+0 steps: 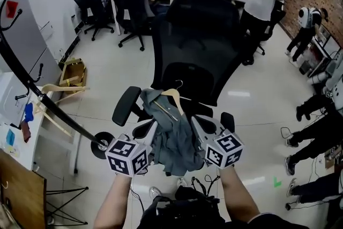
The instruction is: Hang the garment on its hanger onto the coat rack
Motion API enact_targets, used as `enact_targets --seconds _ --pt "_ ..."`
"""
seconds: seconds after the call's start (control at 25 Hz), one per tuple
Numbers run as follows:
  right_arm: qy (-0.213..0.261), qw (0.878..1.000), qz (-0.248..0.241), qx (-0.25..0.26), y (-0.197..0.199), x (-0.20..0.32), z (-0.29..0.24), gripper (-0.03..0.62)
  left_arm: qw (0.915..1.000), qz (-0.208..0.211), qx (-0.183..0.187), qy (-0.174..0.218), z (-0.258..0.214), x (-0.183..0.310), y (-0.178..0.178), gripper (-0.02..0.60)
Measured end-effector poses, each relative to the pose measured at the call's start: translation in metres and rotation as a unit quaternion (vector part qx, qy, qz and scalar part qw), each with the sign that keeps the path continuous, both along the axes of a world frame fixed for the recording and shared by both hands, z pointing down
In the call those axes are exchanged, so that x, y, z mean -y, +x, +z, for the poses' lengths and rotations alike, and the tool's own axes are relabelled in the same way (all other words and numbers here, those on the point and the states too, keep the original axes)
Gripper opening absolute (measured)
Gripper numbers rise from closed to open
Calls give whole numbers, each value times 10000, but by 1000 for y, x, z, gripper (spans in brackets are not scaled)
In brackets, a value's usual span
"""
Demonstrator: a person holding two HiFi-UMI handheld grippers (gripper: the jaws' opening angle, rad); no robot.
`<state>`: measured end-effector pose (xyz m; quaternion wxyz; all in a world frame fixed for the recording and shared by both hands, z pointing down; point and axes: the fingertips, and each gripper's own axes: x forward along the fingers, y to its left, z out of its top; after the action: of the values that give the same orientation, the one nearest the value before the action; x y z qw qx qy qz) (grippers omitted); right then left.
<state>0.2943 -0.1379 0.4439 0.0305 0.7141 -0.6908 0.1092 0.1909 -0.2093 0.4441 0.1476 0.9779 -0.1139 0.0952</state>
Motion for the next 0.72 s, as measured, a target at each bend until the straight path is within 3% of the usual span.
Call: enact_targets --seconds 0.36,0.44,0.52,0.72 --pt "-518 9986 69 96 50 14 65 50 9994 -58 199 -280 43 -4 46 2" --pt "-683 9975 150 128 59 18 90 178 9990 -99 274 -344 60 -3 53 2" --pt "-878 9959 174 148 66 24 115 219 9986 -138 386 -345 77 0 59 2" --pt "-1505 9884 166 102 80 43 192 219 9965 -238 652 -456 129 13 70 2"
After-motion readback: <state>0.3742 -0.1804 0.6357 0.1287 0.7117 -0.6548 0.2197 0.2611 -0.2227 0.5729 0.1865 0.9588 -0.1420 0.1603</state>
